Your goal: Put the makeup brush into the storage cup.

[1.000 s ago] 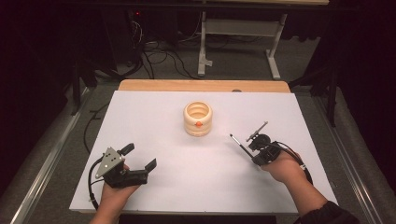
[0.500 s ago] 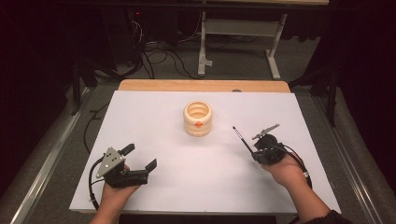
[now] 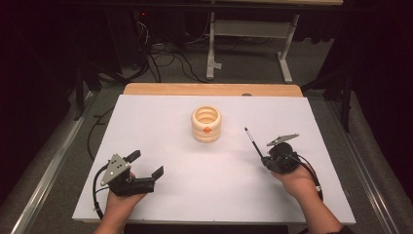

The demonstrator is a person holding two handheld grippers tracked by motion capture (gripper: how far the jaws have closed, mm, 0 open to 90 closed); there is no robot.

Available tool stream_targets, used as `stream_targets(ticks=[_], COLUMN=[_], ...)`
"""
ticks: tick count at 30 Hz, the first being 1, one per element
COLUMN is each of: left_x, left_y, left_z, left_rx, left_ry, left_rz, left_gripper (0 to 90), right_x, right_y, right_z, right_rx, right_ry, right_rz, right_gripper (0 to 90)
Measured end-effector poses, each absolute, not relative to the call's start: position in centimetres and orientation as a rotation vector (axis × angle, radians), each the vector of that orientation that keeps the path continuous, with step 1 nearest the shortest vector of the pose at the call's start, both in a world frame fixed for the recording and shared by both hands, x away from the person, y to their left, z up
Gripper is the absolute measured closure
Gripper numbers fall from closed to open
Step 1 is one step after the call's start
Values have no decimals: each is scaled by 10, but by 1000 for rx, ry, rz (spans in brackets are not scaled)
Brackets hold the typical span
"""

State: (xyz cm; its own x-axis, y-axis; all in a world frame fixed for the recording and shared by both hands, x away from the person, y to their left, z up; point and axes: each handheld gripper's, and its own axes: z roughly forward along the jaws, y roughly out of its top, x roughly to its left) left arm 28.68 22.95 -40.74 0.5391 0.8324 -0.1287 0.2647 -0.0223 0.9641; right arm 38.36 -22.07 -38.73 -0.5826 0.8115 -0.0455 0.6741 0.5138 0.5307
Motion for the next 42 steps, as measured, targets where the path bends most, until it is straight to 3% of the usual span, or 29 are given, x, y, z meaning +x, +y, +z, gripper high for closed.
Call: stream_targets(ticks=[42], left_x=[289], left_y=[229], left_z=[-414], left_rx=[1588], left_ry=[982], left_rz=[572], left_gripper=[2], right_x=[371], right_y=[-230], right_z=[-406], right_rx=[1217], right_ry=[2257], right_rz=[1055], right_gripper=[865])
